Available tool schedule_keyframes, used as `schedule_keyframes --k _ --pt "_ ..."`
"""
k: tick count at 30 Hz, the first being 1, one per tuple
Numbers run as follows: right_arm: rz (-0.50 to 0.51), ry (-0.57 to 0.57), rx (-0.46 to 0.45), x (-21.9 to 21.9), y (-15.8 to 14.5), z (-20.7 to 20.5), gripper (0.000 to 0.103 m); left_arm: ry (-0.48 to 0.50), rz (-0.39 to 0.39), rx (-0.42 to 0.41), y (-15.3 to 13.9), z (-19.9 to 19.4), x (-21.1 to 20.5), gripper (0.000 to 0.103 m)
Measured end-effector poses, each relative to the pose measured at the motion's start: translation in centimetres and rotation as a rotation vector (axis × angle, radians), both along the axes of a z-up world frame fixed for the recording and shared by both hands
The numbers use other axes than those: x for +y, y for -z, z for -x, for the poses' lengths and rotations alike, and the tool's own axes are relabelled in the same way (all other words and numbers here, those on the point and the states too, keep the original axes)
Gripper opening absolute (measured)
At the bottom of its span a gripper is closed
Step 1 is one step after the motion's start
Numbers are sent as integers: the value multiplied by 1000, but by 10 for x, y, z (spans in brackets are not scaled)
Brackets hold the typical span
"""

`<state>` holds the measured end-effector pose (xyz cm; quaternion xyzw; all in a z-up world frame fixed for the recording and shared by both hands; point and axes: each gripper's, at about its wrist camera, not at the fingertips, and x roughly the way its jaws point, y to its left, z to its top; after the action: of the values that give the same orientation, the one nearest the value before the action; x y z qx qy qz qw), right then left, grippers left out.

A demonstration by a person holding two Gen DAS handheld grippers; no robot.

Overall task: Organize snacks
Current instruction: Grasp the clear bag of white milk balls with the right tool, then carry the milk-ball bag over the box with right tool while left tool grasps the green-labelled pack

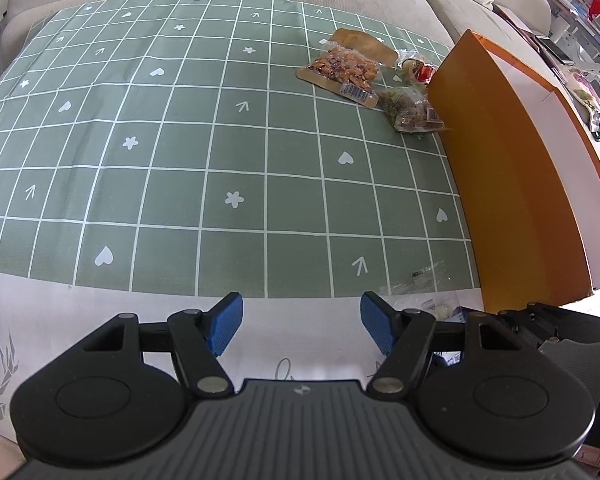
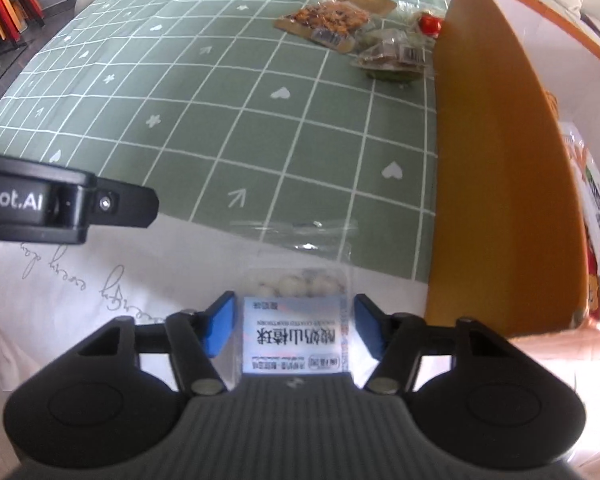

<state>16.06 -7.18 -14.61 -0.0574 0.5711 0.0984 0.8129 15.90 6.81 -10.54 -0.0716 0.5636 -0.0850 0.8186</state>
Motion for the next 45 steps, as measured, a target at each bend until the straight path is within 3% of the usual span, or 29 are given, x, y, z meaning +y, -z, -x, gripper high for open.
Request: schedule_keyframes --k 6,16,28,37,45 --pt "-4 -11 -14 1 -1 2 55 -1 1 -10 -1 0 0 79" --pt "-54 -32 -48 1 -14 3 48 -21 30 -118 -19 -3 4 76" --pt "-145 13 -215 -23 -84 -25 48 -42 20 -224 -58 -33 -2 74" --pt "-165 88 -364 -70 -142 -55 48 -18 52 -257 -78 -71 -31 69" --pt "-129 171 -404 -126 -154 -82 48 9 102 -255 -70 -115 -71 68"
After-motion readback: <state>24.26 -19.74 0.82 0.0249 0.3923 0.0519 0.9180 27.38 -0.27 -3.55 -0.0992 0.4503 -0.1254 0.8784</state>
